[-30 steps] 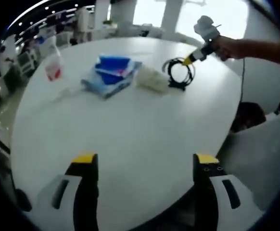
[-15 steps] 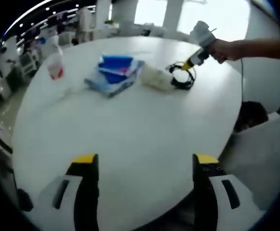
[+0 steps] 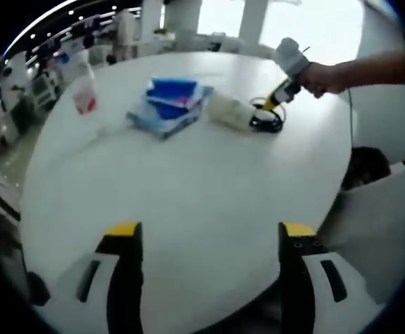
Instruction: Arrange the tabletop items into an orderly group along one side of the table until the central work area is clear of visible clutter.
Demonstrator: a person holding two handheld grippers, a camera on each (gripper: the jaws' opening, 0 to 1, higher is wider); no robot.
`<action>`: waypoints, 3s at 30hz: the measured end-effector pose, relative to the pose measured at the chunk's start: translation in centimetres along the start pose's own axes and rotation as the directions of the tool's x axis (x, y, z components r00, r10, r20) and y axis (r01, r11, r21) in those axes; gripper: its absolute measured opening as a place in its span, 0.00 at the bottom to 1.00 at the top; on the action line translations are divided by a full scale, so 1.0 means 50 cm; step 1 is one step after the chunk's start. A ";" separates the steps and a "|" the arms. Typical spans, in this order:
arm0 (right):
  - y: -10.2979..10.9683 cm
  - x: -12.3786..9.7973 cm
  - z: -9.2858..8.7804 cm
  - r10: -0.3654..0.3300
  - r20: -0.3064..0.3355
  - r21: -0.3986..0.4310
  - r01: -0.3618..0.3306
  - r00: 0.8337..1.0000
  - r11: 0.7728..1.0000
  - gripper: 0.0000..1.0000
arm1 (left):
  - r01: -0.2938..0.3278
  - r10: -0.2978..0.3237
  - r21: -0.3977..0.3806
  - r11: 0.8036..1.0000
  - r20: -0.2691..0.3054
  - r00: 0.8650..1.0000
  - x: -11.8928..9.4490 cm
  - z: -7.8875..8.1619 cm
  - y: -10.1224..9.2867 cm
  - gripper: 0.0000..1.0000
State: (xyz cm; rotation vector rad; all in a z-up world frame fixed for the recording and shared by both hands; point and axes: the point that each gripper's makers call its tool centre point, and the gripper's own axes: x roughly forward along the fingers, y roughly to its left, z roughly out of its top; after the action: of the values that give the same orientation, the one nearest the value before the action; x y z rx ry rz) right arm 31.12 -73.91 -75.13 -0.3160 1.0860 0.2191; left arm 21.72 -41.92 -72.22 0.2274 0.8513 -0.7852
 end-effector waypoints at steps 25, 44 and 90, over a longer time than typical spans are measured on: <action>0.004 0.000 -0.012 -0.007 -0.015 0.037 0.008 1.000 0.999 0.16 | 0.003 -0.003 0.026 1.000 -0.007 1.000 0.004 -0.004 -0.002 0.79; 0.021 -0.085 -0.074 0.067 0.076 0.293 -0.087 0.995 0.952 0.44 | 0.008 -0.008 0.016 1.000 0.025 1.000 0.001 0.014 -0.001 0.82; 0.254 -0.218 -0.157 0.060 0.300 0.603 -0.238 0.952 0.761 0.57 | 0.022 -0.036 0.125 0.992 0.114 0.993 -0.014 0.065 -0.031 0.85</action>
State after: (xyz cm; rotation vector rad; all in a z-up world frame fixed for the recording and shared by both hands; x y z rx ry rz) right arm 15.55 -65.08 -70.60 0.4110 0.8572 0.0226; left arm 22.25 -44.20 -69.38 0.2769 0.6987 -0.8716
